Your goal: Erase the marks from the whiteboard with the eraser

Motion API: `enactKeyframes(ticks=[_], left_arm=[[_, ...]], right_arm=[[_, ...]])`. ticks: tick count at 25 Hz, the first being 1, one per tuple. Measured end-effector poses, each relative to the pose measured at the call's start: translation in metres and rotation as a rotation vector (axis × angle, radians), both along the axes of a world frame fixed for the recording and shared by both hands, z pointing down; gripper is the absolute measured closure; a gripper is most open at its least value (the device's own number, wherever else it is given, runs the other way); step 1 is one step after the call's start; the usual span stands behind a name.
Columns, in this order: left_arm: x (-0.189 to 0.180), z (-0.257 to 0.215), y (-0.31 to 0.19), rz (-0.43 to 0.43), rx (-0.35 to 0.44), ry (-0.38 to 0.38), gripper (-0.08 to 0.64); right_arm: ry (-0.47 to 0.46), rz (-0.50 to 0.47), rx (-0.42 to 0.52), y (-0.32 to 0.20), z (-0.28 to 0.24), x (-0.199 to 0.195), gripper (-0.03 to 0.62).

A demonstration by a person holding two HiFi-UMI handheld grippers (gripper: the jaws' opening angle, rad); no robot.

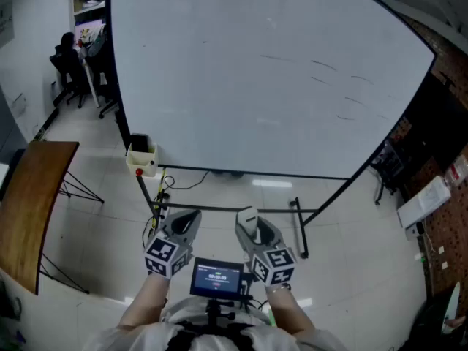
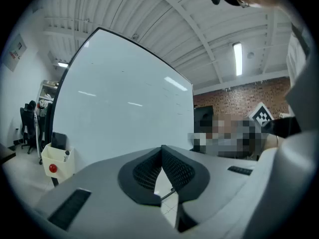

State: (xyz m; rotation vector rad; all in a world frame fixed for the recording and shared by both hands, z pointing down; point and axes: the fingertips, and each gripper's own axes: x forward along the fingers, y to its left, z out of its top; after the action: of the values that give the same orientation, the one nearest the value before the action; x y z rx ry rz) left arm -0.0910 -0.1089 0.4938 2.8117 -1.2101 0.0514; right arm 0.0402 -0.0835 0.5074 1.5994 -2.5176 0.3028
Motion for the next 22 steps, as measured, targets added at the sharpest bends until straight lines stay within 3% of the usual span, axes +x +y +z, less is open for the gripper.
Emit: enactKeyframes(ticks=[10, 22], left_arm=[[-0.014, 0.012, -0.022, -0.006, -0.033, 0.004, 0.555], [0.017, 0.001, -0.105, -0.059, -0.015, -0.004, 0.555]], right_arm=[[-0.019, 0.004, -0.008, -0.023, 0.001, -0.009, 0.324], [-0.032, -0.028, 0.013, -0.106, -0.010, 0.031, 0.324]])
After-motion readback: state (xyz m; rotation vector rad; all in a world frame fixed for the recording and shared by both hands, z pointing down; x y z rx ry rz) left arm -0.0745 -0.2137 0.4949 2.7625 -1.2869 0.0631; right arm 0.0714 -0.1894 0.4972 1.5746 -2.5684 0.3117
